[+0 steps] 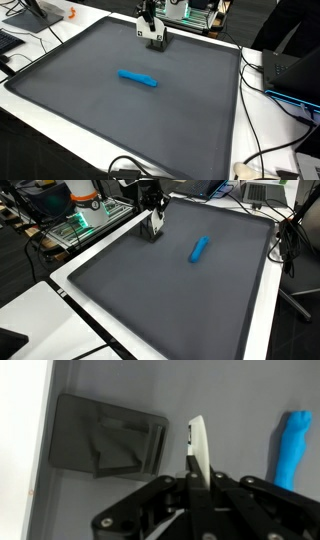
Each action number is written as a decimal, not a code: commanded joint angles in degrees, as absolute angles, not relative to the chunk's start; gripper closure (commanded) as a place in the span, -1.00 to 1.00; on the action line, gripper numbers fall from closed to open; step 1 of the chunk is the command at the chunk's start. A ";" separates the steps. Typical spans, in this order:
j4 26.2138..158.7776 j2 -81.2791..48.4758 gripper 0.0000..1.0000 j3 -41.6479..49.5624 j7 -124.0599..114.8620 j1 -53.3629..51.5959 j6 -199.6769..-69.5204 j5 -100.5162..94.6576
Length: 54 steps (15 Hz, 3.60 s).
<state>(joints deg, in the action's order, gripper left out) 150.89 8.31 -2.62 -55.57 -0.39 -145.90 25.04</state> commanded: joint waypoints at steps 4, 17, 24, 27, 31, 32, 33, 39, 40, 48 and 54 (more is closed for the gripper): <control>136.93 6.39 0.98 -2.27 -50.12 0.79 -129.22 11.44; 110.45 -11.11 0.98 -2.55 -20.88 -2.31 -113.06 3.24; 109.50 -12.32 0.93 -2.18 -19.38 -2.75 -113.75 3.31; 109.35 -12.32 0.93 -2.19 -19.19 -2.75 -113.50 3.30; 107.21 -14.40 0.98 -2.13 -17.41 -3.78 -111.81 -2.14; 106.97 -14.81 0.98 -2.20 -16.29 -3.98 -112.15 -3.64; 106.96 -15.19 0.98 -2.21 -14.90 -4.24 -113.03 -5.58; 104.38 -19.36 0.98 -2.71 -4.02 -5.04 -115.80 -12.82; 103.84 -20.13 0.98 -2.72 -2.72 -5.14 -116.18 -13.32; 98.66 -24.88 0.98 -4.48 4.45 -5.73 -112.68 -10.10; 96.79 -26.46 0.98 -6.63 4.40 -6.69 -110.58 -6.28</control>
